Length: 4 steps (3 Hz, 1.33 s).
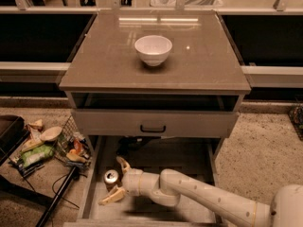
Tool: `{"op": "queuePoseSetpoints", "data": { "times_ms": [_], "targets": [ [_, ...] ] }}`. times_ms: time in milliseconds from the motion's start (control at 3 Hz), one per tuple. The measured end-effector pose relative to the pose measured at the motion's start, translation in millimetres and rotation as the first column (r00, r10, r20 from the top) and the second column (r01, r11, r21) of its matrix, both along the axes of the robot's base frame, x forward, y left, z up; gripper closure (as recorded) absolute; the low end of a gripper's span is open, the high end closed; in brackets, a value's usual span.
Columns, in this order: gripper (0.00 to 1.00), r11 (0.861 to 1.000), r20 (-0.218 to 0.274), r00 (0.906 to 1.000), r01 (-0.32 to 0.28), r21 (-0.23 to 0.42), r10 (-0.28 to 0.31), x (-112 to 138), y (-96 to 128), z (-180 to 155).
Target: Place orange can into middle drawer
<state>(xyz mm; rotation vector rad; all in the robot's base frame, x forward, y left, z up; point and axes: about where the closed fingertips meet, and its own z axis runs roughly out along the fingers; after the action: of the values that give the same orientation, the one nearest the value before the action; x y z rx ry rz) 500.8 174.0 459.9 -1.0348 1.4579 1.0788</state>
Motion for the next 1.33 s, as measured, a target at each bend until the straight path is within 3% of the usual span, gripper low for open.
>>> {"op": "queuePoseSetpoints", "data": {
  "times_ms": [333, 667, 1000, 1333],
  "targets": [
    [0.0, 0.999, -0.039, 0.9991, 0.013, -0.052, -0.015, -32.4, -30.8, 20.0],
    [0.0, 0.993, -0.125, 0.9915, 0.023, -0.115, -0.038, -78.4, -64.7, 58.9],
    [0.0, 0.989, -0.214, 0.9759, 0.008, -0.151, -0.041, -115.5, -92.2, 99.6],
    [0.0, 0.981, -0.25, 0.963, 0.054, -0.187, -0.101, -119.0, -133.3, 150.4]
  ]
}}
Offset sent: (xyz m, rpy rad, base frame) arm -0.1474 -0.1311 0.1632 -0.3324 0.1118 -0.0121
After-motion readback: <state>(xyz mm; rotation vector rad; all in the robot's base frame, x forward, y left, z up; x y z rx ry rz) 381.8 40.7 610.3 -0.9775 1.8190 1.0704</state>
